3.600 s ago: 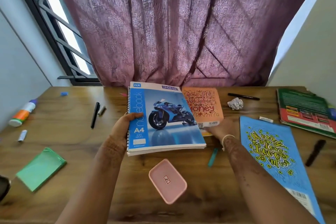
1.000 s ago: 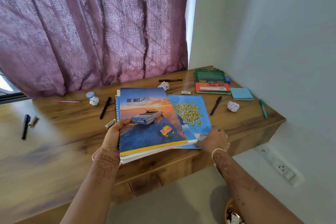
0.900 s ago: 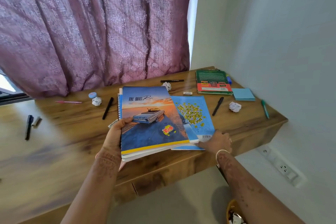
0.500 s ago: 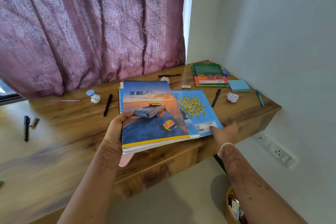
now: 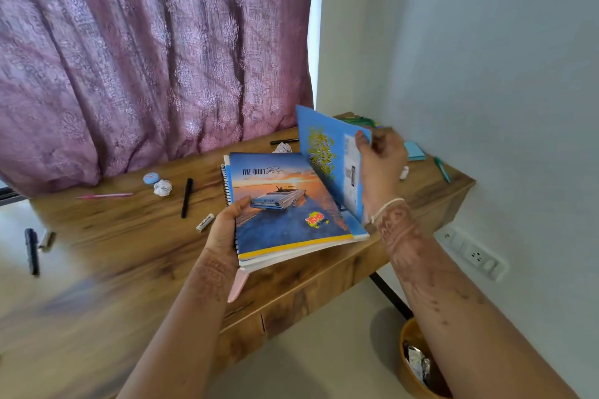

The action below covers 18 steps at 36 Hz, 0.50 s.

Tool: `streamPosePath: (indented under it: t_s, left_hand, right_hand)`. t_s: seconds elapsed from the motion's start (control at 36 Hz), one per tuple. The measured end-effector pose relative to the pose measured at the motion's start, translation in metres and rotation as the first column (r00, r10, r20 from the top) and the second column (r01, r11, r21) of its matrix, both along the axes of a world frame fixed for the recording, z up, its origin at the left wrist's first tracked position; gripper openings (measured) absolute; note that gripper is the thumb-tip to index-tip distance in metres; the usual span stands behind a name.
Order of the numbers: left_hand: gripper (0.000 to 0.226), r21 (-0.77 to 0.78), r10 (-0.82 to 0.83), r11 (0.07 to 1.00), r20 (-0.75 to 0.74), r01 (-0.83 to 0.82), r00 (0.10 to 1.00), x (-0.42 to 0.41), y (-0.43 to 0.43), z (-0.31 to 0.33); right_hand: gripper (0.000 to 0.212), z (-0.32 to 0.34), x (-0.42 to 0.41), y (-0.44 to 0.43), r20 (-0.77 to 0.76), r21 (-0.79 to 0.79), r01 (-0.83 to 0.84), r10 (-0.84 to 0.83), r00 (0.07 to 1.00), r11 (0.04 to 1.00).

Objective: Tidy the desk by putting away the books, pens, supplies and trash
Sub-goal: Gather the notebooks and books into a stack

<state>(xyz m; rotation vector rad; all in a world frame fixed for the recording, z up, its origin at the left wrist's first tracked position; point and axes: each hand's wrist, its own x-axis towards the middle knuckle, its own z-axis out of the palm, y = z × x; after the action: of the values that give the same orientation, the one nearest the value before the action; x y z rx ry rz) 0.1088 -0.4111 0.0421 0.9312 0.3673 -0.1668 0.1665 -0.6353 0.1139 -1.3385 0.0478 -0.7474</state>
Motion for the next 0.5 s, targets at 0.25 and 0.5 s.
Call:
streamPosePath:
  t_s: [0.25, 0.5]
  left_hand:
    - [0.064, -0.159, -0.103, 0.979, 0.144, 0.126, 0.984, 0.008, -0.025, 0.017]
    - [0.060, -0.110, -0.077, 0.990, 0.127, 0.091, 0.989, 0.022, -0.030, 0.010]
  right_hand:
    - [0.010, -0.006, -0.058, 0.064, -0.010, -0.944, -0.087, 0.235, 0.972, 0.320]
    - [0.017, -0.015, -0.080, 0.071, -0.211, -0.975, -0.222, 0.216, 0.953, 0.025]
